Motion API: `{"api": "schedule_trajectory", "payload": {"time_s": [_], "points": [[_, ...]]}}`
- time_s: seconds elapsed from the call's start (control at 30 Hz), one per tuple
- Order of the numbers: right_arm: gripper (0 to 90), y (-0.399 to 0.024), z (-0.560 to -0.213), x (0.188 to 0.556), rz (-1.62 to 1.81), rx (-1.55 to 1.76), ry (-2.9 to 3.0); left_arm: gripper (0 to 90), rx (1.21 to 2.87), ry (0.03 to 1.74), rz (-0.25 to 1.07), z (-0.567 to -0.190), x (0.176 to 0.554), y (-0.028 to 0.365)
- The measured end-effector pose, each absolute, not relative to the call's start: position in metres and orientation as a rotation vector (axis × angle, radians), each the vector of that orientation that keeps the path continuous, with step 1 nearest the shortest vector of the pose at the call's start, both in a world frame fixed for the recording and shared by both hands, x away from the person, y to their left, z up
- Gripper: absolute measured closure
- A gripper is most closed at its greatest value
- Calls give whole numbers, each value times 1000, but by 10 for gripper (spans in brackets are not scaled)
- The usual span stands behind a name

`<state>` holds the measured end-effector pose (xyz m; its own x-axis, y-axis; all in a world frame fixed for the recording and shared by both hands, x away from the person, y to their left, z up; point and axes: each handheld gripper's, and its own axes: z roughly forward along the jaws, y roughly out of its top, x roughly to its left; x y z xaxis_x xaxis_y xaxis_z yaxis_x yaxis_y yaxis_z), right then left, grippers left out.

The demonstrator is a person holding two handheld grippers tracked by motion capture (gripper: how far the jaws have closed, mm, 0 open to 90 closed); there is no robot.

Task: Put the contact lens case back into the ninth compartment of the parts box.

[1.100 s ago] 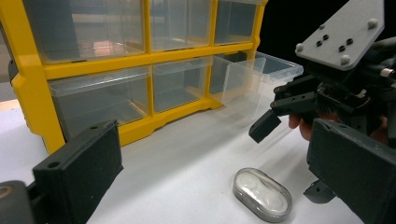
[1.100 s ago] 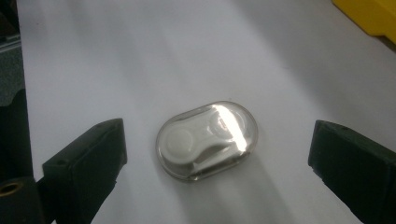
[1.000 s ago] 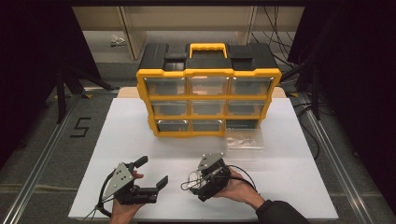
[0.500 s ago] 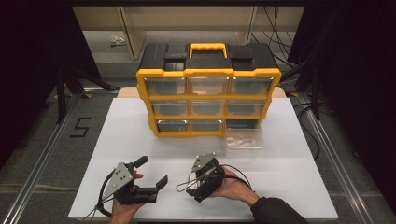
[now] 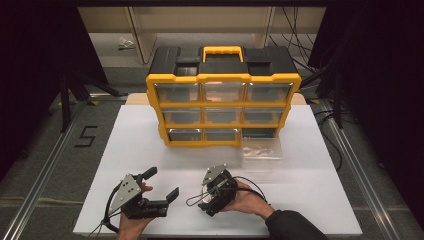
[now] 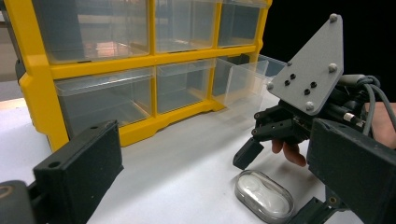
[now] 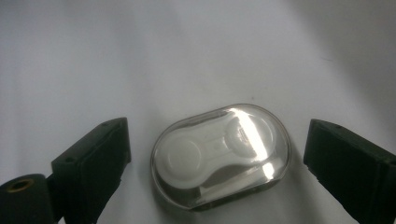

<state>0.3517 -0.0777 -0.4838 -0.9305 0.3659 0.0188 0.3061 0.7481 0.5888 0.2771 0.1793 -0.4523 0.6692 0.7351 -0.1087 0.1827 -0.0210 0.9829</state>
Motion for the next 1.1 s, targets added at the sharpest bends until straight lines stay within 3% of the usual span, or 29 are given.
{"api": "schedule_trajectory", "payload": {"time_s": [0.67, 1.1], "points": [[168, -78, -487, 352, 923, 555, 2854, 31, 1566, 781, 522, -452, 277, 179], [280, -79, -485, 350, 914, 509, 2845, 32, 1567, 781, 523, -452, 277, 179]]}}
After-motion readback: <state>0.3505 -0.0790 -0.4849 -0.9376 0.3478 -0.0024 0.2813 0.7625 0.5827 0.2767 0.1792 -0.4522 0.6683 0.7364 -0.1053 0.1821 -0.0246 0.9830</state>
